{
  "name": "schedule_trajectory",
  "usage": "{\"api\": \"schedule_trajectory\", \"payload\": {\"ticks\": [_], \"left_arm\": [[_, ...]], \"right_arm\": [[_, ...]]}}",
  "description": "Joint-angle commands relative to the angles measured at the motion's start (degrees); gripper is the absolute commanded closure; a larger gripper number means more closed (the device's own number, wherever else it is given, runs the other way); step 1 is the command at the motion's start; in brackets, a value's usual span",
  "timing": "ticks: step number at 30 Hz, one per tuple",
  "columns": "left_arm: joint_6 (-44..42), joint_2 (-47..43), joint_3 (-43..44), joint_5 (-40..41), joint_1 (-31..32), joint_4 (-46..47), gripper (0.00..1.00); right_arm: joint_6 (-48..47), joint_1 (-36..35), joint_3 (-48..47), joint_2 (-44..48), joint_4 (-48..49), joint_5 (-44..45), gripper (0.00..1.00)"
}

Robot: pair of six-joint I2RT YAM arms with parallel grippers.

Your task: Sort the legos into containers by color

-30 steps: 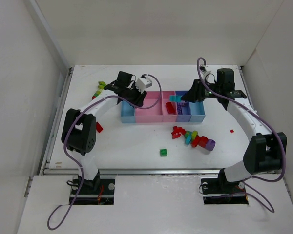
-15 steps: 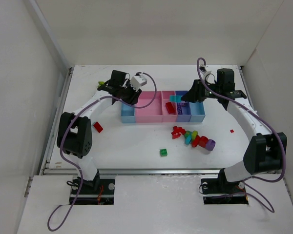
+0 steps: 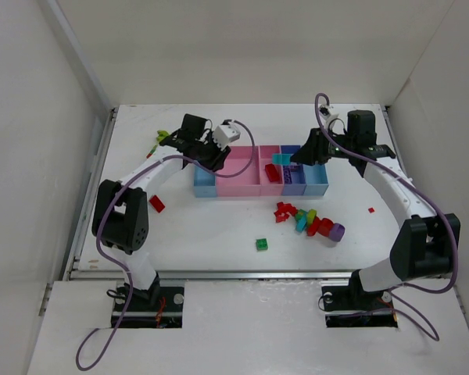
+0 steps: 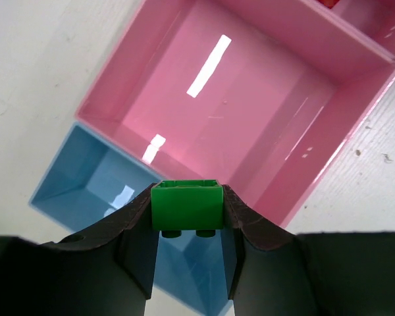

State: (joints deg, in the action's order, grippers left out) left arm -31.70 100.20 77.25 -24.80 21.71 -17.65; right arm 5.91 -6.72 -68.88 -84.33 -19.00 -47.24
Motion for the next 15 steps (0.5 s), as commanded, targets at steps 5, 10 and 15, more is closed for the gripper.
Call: {"api": "schedule_trajectory", "payload": {"ticks": [5,10,15], "left_arm": [[-0.11,-1.5,0.71,0.36,-1.59,-0.28,1.0],[-0.64,-2.73,-2.63,4.84,-2.64,1.91,1.0],[-0.64,-3.35,-4.04,7.75,-3.69,3.32,1.0]], "right_arm": [[-1.86,0.3,-0.55,2.42,-0.16,-0.04,1.0],[-2.4,0.3,-0.55,2.42,-0.68,-0.04,1.0],[-2.92,0.3,-0.55,2.42,-0.68,-0.04,1.0]]}}
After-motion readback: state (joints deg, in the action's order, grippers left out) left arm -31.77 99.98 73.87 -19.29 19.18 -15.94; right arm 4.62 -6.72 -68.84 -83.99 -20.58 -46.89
